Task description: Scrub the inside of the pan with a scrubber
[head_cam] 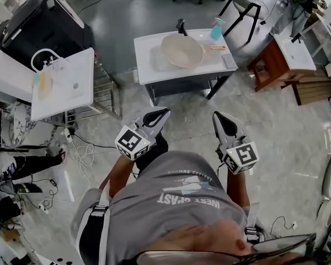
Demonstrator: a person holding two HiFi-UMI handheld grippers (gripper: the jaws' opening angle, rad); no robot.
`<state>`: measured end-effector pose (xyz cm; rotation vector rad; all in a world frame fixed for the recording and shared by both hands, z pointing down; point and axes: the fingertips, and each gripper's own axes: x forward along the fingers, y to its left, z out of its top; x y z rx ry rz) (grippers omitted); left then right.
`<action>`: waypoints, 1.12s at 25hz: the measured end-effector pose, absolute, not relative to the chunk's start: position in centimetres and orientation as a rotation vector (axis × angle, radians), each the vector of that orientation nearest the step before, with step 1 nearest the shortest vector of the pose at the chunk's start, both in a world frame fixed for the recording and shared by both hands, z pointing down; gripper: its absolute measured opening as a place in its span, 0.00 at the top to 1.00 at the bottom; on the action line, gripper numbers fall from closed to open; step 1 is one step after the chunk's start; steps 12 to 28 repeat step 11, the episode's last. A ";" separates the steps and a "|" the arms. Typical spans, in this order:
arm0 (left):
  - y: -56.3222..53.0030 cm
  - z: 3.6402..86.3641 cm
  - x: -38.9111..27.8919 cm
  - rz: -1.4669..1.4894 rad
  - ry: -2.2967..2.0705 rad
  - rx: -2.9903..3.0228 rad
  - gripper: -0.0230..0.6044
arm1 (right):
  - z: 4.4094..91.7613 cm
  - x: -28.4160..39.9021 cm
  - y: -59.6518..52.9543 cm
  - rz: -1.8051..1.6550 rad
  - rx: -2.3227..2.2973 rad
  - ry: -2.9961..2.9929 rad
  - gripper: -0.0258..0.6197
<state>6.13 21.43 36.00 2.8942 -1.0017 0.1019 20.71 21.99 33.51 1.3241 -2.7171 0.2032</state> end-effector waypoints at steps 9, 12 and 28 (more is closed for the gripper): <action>26.1 35.6 7.7 0.087 -1.031 2.908 0.96 | 33.3 22.3 26.3 0.179 1.314 -2.732 0.96; 27.0 35.5 8.0 0.084 -1.032 2.910 0.96 | 33.4 22.5 27.1 0.180 1.309 -2.732 0.96; 27.0 35.5 8.0 0.084 -1.032 2.910 0.96 | 33.4 22.5 27.1 0.180 1.309 -2.732 0.96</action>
